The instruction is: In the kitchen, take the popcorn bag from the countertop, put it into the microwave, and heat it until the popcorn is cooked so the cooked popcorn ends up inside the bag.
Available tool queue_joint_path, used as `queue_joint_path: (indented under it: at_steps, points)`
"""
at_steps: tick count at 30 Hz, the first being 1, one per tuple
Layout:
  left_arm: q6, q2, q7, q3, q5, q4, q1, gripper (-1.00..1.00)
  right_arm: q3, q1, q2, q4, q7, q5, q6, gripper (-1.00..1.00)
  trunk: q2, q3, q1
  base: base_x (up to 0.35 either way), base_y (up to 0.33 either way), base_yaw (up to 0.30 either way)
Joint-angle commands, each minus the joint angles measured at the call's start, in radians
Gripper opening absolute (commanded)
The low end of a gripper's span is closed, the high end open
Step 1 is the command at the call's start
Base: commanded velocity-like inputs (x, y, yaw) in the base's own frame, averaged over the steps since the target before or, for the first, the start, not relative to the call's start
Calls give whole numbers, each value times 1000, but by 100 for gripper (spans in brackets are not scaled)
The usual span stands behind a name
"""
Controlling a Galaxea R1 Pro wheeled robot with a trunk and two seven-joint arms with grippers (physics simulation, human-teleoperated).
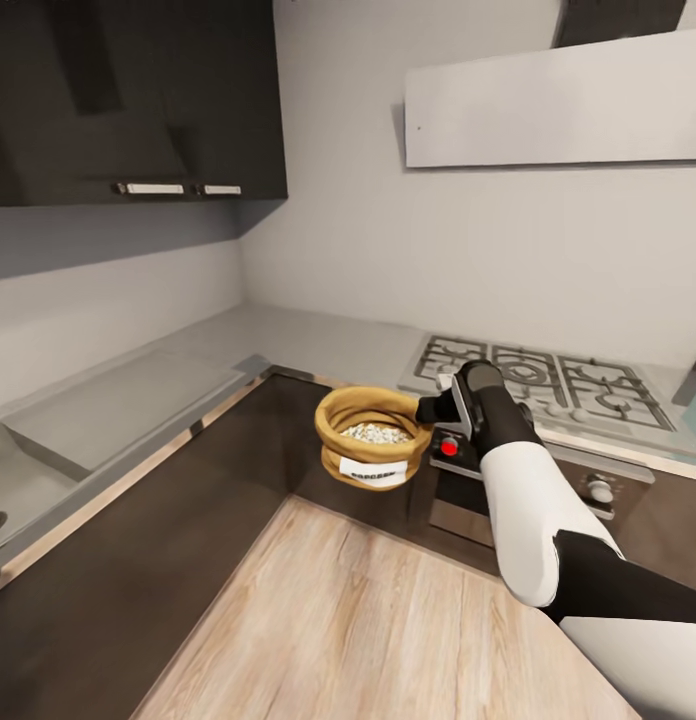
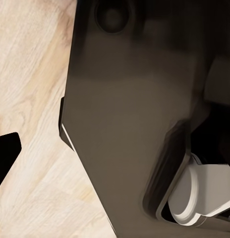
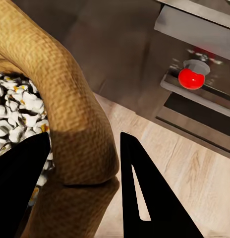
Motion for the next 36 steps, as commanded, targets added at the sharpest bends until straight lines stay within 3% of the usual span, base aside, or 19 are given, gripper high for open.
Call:
queue_joint_path:
  at_steps: [1,27,36]
  points:
    - [-1,0,2,3,5,-1,0,100,-5,-1,1,1,9,10,2,-100,-1,1,0,0,0,-67]
    - [-1,0,2,4,5,-1,0,100,-5,-1,-2,115,2,15,2,-100,-1,38,0,0,0,-69]
    - [-1,0,2,3,5,-1,0,100,-5,-1,-22,115,2,15,2,-100,-1,49,0,0,0,-63]
